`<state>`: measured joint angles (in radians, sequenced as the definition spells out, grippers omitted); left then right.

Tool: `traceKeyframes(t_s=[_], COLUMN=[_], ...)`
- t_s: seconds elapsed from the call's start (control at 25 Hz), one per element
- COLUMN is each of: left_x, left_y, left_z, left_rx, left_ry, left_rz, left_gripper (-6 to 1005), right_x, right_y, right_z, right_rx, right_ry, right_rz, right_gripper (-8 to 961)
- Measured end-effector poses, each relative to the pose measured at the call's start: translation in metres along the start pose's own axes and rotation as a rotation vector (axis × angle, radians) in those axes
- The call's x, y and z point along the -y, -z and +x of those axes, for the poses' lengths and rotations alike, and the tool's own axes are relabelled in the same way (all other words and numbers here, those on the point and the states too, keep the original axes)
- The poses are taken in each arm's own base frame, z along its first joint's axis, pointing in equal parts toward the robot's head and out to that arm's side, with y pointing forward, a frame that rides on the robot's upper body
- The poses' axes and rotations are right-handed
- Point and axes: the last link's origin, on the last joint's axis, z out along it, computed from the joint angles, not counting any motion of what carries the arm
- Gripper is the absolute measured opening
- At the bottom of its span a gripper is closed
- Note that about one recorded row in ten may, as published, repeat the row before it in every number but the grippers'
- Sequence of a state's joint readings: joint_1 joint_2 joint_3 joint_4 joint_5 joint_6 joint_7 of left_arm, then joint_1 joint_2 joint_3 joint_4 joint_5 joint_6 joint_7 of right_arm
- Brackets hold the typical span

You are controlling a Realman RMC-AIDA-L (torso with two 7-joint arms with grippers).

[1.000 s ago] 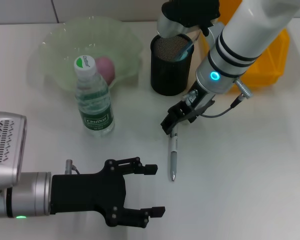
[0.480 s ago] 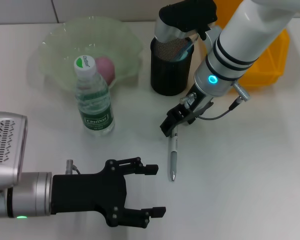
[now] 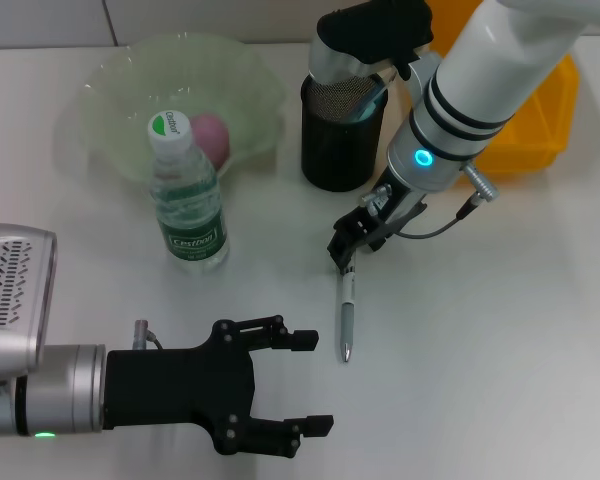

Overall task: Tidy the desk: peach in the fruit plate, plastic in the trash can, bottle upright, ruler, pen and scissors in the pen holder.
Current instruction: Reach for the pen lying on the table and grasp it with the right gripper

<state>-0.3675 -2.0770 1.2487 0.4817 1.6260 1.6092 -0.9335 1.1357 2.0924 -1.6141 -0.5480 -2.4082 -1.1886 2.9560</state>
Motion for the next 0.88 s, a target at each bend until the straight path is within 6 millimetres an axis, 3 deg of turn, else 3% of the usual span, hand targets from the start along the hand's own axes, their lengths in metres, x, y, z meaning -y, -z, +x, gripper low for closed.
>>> traceKeyframes(t_s=[0.88], left_x=[0.002], left_y=[-0.002], left_z=[0.002], left_rx=[-0.001], left_ry=[-0.009], left_rz=[-0.005], left_gripper=[832], right_x=[-0.005], right_y=[0.005], right_z=[-0.011], right_rx=[-0.016], right_ry=[0.026], right_rz=[0.034], right_gripper=[504])
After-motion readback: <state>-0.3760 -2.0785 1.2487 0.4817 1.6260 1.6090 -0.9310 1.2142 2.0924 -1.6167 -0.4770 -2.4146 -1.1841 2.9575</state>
